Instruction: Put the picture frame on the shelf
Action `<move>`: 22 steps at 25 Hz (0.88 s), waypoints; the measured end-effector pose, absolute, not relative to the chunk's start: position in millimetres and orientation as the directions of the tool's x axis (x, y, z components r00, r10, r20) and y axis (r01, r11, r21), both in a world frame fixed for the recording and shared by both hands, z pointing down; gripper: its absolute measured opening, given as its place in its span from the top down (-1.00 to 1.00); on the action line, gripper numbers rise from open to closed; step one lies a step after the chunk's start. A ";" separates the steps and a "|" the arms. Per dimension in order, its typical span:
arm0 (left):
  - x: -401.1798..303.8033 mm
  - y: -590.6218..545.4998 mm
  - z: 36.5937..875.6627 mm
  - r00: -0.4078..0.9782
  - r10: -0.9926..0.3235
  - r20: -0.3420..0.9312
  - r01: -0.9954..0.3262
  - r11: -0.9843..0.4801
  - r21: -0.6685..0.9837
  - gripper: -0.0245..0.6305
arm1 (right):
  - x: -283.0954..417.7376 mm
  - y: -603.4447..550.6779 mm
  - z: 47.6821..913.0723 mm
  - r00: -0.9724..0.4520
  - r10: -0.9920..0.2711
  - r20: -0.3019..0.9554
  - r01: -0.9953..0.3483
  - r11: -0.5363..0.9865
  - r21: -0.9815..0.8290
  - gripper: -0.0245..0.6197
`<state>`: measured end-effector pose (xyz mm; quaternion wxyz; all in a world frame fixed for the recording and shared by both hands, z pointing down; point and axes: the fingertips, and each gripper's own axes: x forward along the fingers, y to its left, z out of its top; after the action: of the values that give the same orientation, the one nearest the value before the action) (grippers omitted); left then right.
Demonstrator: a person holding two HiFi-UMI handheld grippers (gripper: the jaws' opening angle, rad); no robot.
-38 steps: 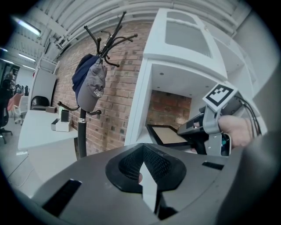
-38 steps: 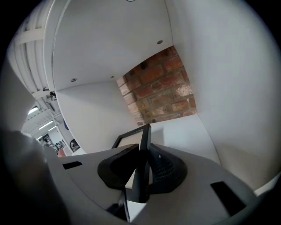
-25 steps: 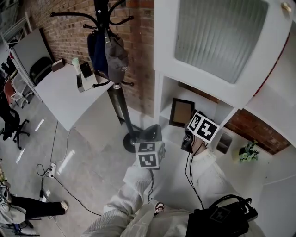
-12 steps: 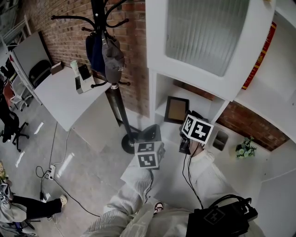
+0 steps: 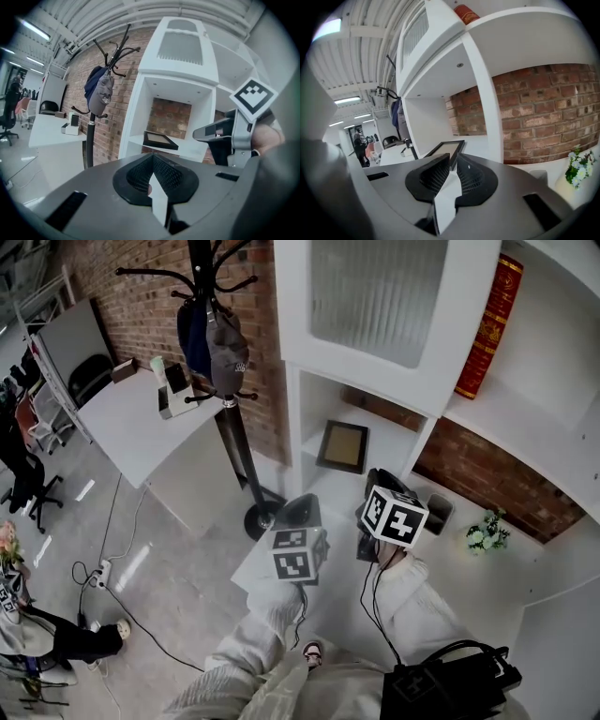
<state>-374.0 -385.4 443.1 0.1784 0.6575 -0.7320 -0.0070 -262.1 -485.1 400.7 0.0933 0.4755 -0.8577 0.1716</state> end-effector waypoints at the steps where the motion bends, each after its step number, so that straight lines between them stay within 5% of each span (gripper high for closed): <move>1: -364.7 -381.8 445.0 -0.072 -0.965 0.254 -0.960 0.136 0.244 0.90 | -255.3 -478.9 401.9 -0.542 -0.778 0.319 -0.840 0.501 -0.208 0.74; 22: -212.1 -297.0 465.1 -0.058 -0.948 0.313 -0.974 0.123 0.192 0.90 | -127.0 -362.1 457.9 -0.666 -0.653 0.361 -0.744 0.616 -0.258 0.85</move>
<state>-212.1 -297.0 465.1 0.1837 0.6611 -0.7266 0.0347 -127.0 -362.1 457.9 0.1167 0.3918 -0.8914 0.1958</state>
